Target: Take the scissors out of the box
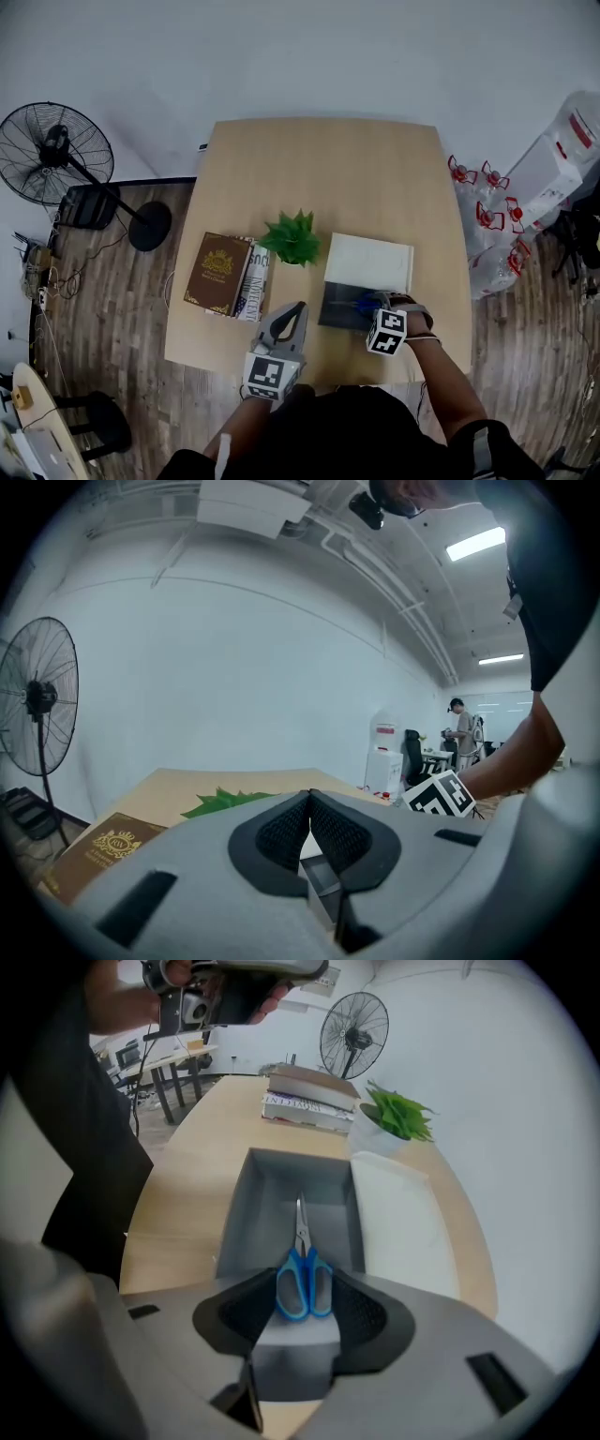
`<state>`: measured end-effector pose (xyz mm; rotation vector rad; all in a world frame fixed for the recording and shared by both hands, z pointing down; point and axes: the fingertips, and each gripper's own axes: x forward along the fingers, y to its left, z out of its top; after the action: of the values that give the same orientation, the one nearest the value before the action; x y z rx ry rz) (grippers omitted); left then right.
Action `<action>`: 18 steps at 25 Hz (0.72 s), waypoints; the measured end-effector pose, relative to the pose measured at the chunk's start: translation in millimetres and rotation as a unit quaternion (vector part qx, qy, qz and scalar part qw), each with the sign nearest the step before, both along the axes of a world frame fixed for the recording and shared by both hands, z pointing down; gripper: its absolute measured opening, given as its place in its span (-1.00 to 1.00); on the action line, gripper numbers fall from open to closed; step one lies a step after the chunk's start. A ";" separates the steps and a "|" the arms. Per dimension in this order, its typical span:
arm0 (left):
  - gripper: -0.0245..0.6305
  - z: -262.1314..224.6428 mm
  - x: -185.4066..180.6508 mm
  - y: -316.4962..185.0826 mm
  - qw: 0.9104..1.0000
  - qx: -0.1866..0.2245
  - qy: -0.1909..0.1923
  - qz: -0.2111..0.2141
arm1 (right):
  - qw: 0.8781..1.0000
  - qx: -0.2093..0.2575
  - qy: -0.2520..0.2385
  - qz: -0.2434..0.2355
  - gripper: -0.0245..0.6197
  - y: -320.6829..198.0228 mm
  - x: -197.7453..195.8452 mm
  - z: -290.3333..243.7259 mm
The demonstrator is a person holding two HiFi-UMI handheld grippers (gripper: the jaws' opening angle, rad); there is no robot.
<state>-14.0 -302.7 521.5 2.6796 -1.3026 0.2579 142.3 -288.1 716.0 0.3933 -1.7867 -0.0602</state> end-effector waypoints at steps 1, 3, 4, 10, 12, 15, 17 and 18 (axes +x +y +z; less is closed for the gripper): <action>-0.91 1.3 -1.2 0.6 1.000 -0.001 0.000 -0.002 | 1.000 -0.003 0.004 0.000 -0.37 0.2 0.8 4.9; -0.91 3.2 -2.9 1.4 1.000 -0.003 0.002 -0.008 | 1.000 -0.007 0.015 -0.002 -0.39 0.1 2.5 13.6; -0.91 3.9 -3.7 1.9 1.000 -0.004 0.003 -0.011 | 1.000 -0.008 0.022 -0.006 -0.39 -0.4 2.8 16.5; -0.91 5.7 -9.3 3.2 1.000 -0.006 0.002 -0.024 | 0.999 -0.011 0.047 -0.014 -0.40 -2.7 2.0 28.5; -0.91 6.7 -12.3 3.3 1.000 -0.005 0.000 -0.026 | 0.999 -0.015 0.048 -0.011 -0.40 -3.3 1.3 31.9; -0.91 7.5 -15.6 3.9 1.000 -0.006 -0.001 -0.031 | 0.999 -0.025 0.046 -0.012 -0.39 -4.4 -1.2 34.5; -0.91 8.4 -17.4 4.6 0.999 -0.007 -0.001 -0.033 | 0.999 -0.033 0.040 -0.011 -0.39 -4.9 -3.9 35.2; -0.91 8.6 -17.8 4.9 0.999 -0.008 -0.002 -0.033 | 0.999 -0.039 0.037 -0.006 -0.41 -5.1 -4.8 35.4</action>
<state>-31.8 -297.9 530.1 2.6188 -1.3809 0.2632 137.5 -293.1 751.4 0.3199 -1.7134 -0.0142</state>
